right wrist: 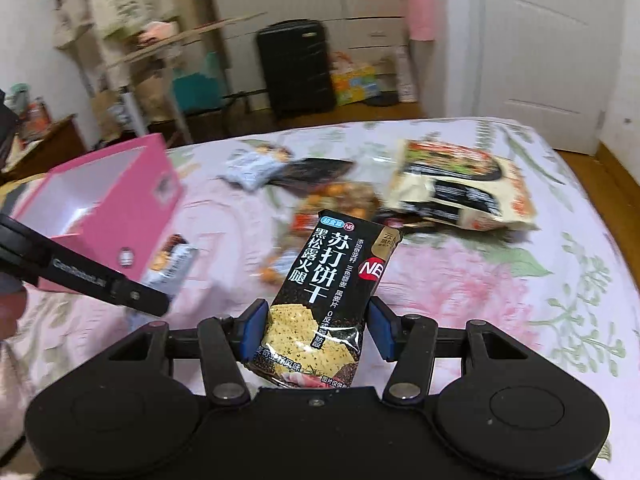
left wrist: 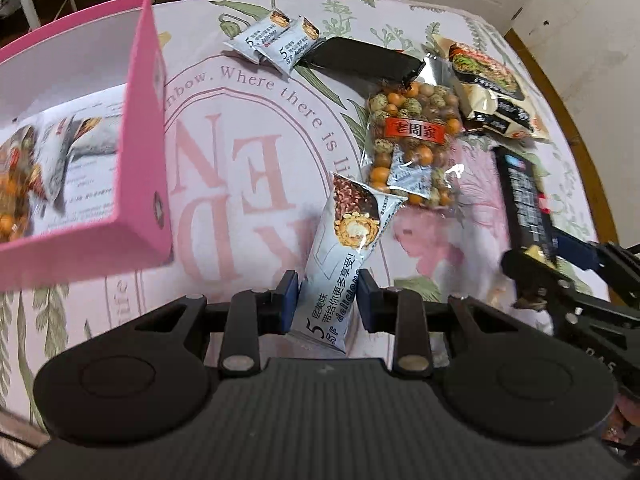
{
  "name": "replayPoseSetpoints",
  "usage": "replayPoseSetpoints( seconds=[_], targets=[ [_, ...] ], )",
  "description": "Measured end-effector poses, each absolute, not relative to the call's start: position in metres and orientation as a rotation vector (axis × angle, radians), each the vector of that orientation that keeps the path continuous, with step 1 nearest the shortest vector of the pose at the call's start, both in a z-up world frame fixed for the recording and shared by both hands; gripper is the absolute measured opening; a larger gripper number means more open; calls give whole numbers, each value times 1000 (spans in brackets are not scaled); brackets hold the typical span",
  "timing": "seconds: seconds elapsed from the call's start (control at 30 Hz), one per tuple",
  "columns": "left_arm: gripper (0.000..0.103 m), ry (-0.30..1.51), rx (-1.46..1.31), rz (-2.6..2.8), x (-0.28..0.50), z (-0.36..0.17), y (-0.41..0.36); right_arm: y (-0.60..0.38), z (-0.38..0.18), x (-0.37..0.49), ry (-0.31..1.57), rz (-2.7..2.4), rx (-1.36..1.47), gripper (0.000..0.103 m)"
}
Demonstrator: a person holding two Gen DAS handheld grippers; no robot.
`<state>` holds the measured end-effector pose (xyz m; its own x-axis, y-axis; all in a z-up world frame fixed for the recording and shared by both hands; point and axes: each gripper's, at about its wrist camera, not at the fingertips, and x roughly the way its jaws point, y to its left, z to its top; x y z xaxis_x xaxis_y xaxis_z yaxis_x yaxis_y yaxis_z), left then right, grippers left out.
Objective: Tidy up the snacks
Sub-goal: 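Carry the cracker pack and wafer bar into the pink box, releasing both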
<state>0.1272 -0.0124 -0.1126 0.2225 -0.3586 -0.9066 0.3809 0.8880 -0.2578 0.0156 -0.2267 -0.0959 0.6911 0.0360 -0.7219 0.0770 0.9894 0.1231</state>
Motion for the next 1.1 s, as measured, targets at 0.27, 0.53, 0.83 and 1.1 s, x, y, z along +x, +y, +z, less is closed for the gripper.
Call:
replayPoseSetpoints(
  seconds=[0.27, 0.53, 0.83, 1.1],
  targets=[
    [30, 1203, -4, -495, 105, -80, 22, -208, -68, 19, 796, 76, 124, 59],
    [30, 1172, -103, -468, 100, -42, 66, -178, -55, 23, 805, 245, 106, 59],
    [30, 1112, -113, -360, 118, -8, 107, -117, -27, 59, 706, 460, 54, 59],
    [30, 1091, -230, -249, 155, -26, 143, -65, -39, 88, 638, 485, -67, 59]
  ],
)
